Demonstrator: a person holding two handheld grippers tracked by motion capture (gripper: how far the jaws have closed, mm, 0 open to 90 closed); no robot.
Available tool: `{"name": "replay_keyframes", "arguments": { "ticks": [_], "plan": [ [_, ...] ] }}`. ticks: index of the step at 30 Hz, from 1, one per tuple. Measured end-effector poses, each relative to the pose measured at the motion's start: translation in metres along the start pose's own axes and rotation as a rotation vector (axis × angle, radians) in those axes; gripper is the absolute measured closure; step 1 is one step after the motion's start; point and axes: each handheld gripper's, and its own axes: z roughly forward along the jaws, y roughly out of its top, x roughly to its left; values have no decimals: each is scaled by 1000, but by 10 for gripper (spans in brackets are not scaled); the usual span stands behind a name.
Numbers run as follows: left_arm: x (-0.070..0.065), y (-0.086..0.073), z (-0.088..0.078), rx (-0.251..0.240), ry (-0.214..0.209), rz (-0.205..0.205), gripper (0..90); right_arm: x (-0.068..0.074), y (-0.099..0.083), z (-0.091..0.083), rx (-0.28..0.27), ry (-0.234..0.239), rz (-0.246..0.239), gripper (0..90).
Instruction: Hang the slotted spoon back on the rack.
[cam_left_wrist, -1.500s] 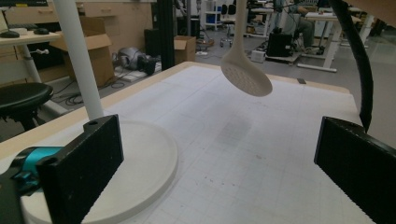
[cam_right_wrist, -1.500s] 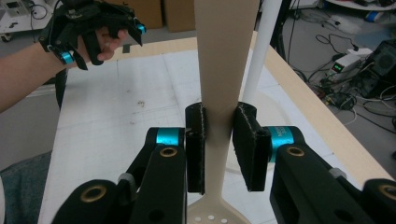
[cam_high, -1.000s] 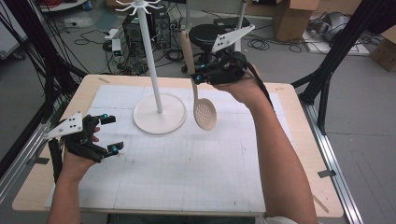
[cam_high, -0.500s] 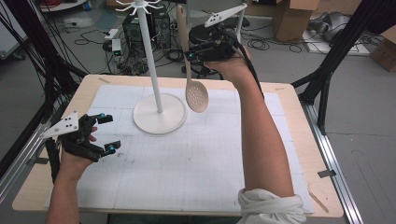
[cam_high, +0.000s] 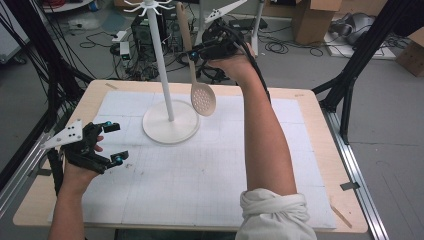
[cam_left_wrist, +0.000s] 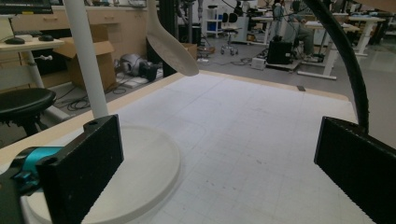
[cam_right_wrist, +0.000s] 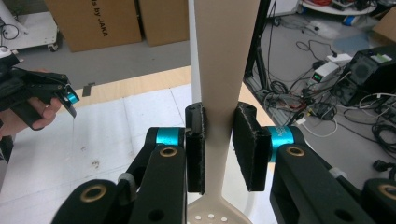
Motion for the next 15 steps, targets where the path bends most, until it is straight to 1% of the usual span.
{"name": "replay_keyframes", "arguments": {
  "ticks": [3,7,11,15],
  "plan": [
    [0,0,0,1,0,2,18,-2,2,3,6,-1,-2,752],
    [0,0,0,0,-1,2,18,-3,5,6,-5,12,2,752],
    [-1,0,0,5,-2,2,18,-4,7,10,13,22,3,752],
    [-1,0,0,3,-2,2,18,-2,10,12,15,29,-8,752]
  ]
}}
